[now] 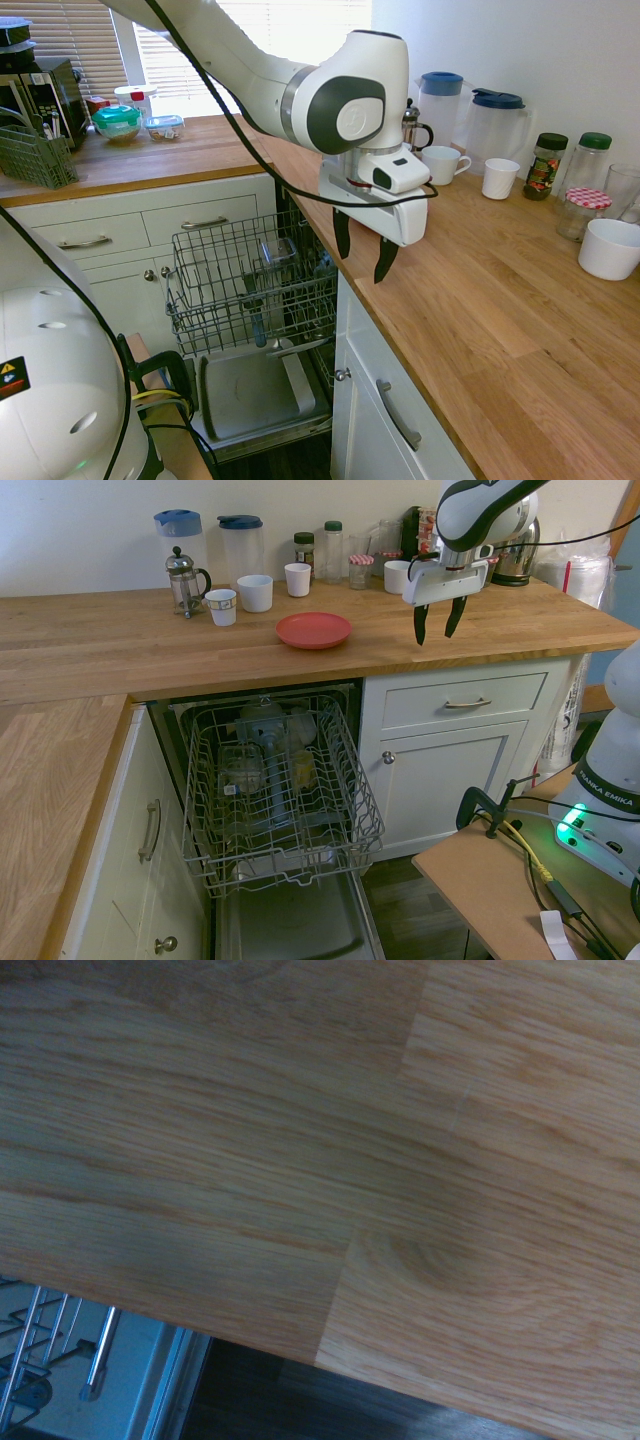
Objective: Put the plate in the dishwasher
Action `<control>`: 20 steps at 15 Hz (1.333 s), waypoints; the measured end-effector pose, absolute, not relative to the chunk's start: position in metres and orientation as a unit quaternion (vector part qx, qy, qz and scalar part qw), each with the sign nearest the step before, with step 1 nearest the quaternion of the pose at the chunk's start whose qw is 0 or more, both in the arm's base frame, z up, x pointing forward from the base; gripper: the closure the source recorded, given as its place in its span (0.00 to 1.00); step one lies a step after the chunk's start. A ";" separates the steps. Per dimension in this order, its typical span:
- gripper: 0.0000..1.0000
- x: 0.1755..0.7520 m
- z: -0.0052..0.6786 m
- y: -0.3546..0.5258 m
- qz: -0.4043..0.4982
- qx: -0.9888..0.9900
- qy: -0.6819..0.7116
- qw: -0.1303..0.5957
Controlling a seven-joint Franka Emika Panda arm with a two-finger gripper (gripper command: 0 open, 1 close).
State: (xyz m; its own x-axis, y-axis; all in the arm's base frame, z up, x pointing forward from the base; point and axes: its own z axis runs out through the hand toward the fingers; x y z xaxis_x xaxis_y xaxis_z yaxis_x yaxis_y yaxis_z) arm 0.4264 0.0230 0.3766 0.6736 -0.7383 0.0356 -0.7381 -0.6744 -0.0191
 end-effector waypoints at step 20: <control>0.00 0.605 0.392 0.083 0.000 -0.877 0.461 0.139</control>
